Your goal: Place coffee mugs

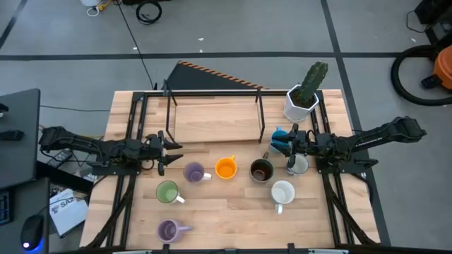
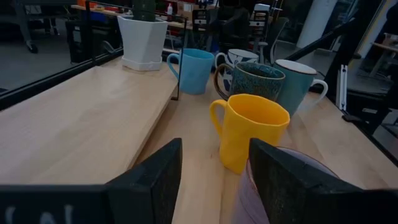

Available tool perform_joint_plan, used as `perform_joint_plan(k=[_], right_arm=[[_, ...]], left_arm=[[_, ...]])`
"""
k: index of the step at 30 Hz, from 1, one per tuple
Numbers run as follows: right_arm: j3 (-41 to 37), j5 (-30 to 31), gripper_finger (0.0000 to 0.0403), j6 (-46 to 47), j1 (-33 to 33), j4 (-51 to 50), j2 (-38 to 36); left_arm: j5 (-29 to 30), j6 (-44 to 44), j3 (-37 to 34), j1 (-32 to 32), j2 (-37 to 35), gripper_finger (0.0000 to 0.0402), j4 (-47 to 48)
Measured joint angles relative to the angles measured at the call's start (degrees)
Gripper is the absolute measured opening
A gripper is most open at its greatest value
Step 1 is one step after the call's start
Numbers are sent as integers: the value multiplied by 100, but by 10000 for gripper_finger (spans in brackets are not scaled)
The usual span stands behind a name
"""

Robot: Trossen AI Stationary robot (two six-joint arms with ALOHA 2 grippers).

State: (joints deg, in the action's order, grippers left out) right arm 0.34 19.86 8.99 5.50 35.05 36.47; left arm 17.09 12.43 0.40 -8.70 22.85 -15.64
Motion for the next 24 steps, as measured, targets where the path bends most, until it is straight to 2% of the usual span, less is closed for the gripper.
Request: perform_joint_plan(k=[4,9,12,24], right_arm=[[1,0,142,0,2,2,0],[2,0,142,2,2,0,-2],[1,0,142,0,1,2,-1],[0,-1,142,-12,-5,9,-1]], left_arm=[[1,131,0,1,0,192,-127],[-2,1270,0,-1,0,192,-180],[0,1663,-2,-1,0,192,-208],[23,1287,0,-1,0,192,-1027]])
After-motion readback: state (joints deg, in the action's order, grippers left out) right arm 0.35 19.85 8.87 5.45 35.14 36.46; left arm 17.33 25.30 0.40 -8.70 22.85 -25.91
